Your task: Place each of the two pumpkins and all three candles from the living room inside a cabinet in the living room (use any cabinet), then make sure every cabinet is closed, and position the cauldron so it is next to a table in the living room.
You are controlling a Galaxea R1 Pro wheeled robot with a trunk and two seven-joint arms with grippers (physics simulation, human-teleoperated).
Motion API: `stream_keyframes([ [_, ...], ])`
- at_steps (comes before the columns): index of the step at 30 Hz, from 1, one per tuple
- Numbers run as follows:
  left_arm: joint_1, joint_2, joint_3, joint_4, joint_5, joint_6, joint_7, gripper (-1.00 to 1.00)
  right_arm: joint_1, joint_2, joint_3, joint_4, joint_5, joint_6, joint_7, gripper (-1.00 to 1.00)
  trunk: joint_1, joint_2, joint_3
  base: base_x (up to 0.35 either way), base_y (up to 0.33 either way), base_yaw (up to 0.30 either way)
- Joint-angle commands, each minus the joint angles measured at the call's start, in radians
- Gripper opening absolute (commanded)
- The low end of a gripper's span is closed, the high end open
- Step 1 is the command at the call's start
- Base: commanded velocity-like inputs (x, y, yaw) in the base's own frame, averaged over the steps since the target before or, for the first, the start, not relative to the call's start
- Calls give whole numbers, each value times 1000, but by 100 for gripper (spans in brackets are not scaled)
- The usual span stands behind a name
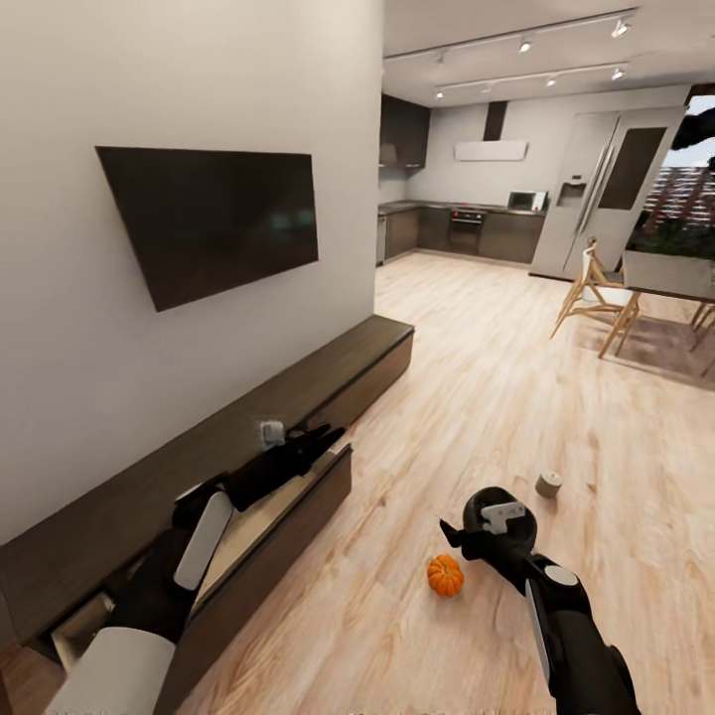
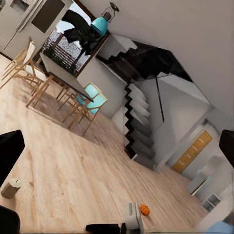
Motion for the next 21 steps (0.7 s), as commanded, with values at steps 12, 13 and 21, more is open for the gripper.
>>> stream_keyframes([
  [12,-1,52,25,234,-6,1,2,100,0,1,3,36,12,22,-15,100,0,0,-15,0,0,-189],
  [13,-1,56,25,247,-6,1,2,100,0,2,5,43,13,22,-22,100,0,0,-16,0,0,-161],
  [21,-2,98,29,332,-34,3,300,100,-1,0,174,197,25,19,-309,100,0,0,-27,0,0,-156],
])
